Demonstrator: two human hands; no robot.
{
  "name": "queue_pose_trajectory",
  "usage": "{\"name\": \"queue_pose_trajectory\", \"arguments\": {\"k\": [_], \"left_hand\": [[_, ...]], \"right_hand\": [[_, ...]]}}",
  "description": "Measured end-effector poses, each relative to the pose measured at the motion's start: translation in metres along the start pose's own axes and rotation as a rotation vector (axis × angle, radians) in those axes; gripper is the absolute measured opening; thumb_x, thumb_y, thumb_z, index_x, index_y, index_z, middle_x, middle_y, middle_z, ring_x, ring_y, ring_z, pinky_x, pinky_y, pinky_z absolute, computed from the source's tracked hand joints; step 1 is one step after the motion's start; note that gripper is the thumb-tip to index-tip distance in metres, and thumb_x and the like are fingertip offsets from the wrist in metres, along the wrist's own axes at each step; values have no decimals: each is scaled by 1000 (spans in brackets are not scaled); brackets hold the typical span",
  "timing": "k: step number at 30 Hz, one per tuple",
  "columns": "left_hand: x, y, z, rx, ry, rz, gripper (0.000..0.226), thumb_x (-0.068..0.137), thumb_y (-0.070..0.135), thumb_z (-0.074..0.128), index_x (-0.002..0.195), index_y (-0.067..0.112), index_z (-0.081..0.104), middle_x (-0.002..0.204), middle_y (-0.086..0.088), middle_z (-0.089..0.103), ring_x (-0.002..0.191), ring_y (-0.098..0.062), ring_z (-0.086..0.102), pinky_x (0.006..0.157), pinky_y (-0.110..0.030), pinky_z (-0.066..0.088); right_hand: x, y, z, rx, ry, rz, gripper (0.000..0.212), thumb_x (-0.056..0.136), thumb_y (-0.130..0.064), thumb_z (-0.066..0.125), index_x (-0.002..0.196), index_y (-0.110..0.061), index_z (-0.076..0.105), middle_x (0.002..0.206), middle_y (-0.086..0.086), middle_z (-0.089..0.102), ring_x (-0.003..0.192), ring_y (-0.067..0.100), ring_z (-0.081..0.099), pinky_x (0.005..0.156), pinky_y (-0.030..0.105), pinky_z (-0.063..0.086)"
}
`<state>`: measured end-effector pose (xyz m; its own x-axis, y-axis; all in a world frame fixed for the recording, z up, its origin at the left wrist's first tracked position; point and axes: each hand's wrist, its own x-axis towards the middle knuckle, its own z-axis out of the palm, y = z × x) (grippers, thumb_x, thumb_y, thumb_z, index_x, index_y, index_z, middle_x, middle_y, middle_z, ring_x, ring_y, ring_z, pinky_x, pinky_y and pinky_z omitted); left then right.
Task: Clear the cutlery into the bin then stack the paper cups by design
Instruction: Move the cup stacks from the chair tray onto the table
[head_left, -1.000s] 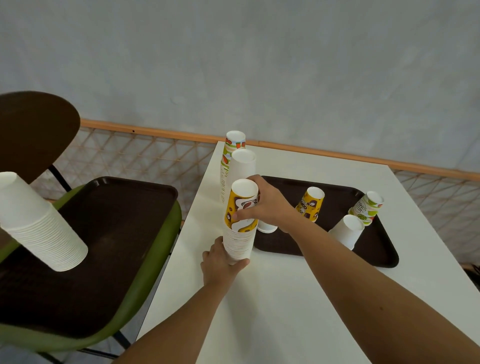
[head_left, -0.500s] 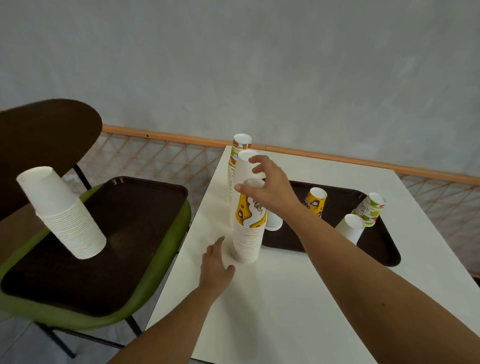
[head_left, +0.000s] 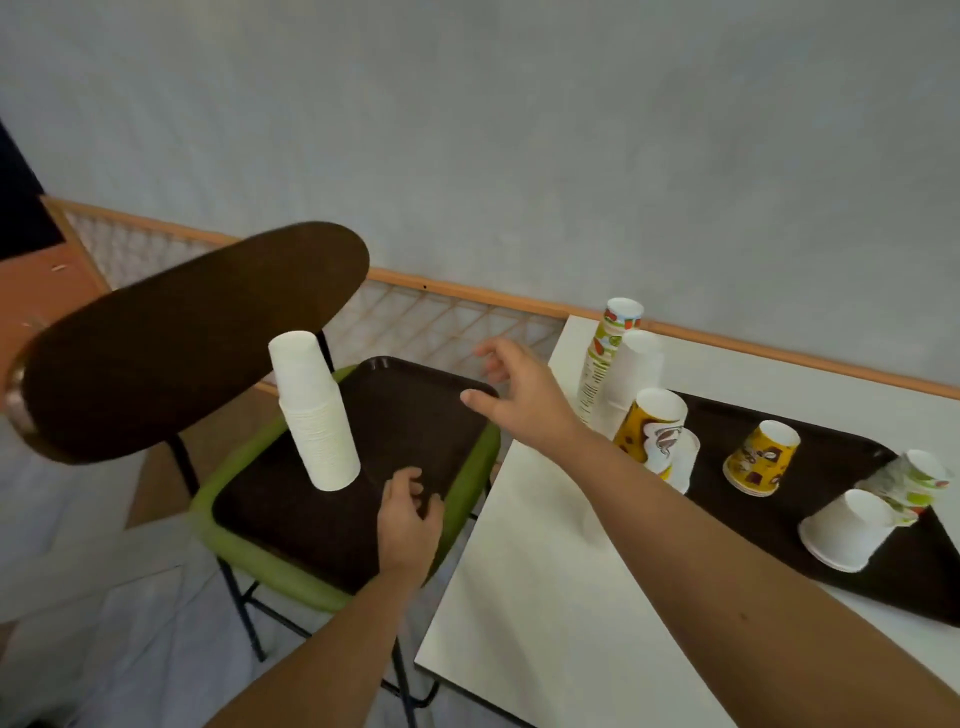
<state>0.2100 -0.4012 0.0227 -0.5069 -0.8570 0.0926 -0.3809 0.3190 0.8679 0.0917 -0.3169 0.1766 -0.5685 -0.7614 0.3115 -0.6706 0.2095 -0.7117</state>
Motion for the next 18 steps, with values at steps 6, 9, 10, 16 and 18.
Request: {"name": "queue_pose_trajectory", "arguments": {"k": [6,9,10,16,18], "left_hand": [[39,-40,-50,32,3,-95,36,84,9,65,117,7,52,108,-10,55,91,-18,53,77,-27,45],[63,-65,-74,71,-1,-125,38,81,12,68,115,8,51,112,-10,53,94,-22,55,79,-32,49],[71,-72,-81,68,-2,-143,41,80,12,69,116,9,50,115,-10,52,98,-24,56,82,-35,50],[110,-97,-104,102,-19,-193,88,70,20,80,141,6,31,136,-15,41,126,-31,42,101,-45,39],[123,-105,-107,123,-69,-189,97,68,27,82,144,8,26,141,-14,37,131,-32,36,104,-46,35]], "right_hand": [[37,-21,53,77,-99,104,48,83,-26,69,126,-18,48,119,4,51,101,11,52,79,21,43],[59,-35,86,101,-120,143,49,83,-24,70,126,-16,48,121,6,52,102,13,52,80,21,41],[65,-39,97,101,-131,156,50,83,-25,70,127,-17,48,122,5,52,105,14,52,81,21,41],[97,-52,151,116,-182,200,66,81,-24,72,136,-16,38,136,6,41,123,20,45,93,27,42],[106,-52,169,131,-191,231,77,77,-26,75,140,-18,32,141,6,36,129,23,40,104,37,41]]}}
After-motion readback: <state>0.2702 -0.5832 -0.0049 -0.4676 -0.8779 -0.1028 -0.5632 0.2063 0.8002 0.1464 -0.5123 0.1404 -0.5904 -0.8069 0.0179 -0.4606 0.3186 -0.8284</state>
